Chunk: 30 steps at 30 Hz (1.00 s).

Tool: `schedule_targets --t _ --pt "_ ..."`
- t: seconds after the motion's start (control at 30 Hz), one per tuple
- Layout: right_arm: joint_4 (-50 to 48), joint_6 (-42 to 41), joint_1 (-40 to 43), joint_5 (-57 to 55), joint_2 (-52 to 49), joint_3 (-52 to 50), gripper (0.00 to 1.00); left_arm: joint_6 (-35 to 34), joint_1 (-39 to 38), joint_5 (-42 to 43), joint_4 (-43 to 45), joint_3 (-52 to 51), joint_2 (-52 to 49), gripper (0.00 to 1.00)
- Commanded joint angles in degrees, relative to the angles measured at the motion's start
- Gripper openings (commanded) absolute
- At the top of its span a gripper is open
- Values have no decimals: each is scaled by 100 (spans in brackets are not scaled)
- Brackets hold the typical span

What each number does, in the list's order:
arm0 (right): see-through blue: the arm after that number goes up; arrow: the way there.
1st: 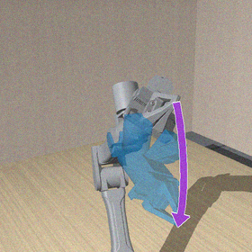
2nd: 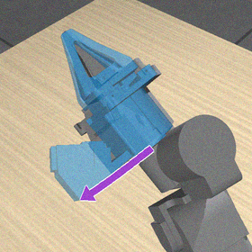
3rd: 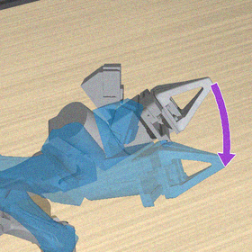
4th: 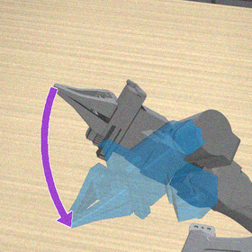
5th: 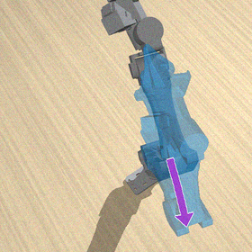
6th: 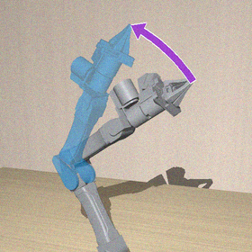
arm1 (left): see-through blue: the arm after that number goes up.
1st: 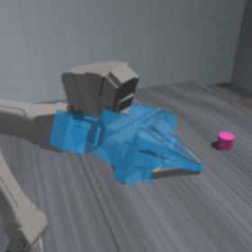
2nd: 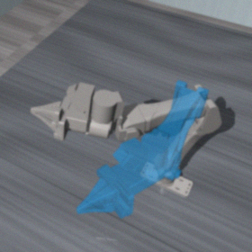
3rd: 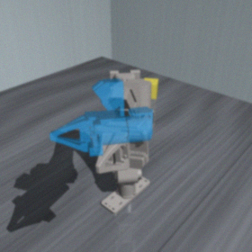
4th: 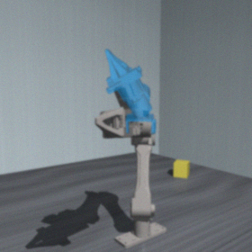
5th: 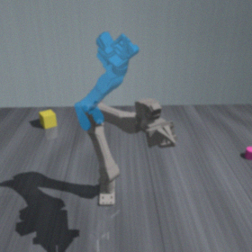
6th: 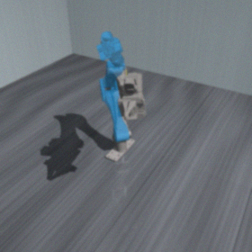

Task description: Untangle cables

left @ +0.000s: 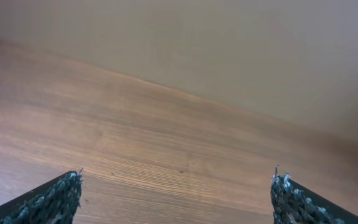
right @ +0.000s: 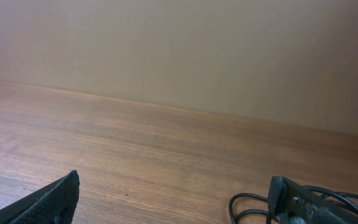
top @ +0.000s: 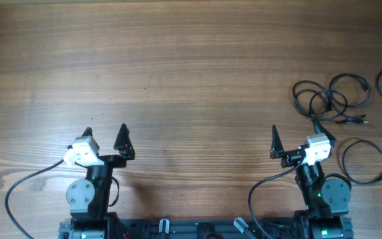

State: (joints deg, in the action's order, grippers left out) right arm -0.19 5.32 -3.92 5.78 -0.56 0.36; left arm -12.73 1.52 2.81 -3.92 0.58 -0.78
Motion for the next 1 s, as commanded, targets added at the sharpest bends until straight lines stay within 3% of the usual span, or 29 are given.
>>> schedule_targets --t 0.0,0.97 --pt "-22 70 24 31 39 -7 100 1449 37 13 -24 -26 61 100" --pt "-20 70 24 31 39 -7 100 1532 -142 33 -26 -26 55 100"
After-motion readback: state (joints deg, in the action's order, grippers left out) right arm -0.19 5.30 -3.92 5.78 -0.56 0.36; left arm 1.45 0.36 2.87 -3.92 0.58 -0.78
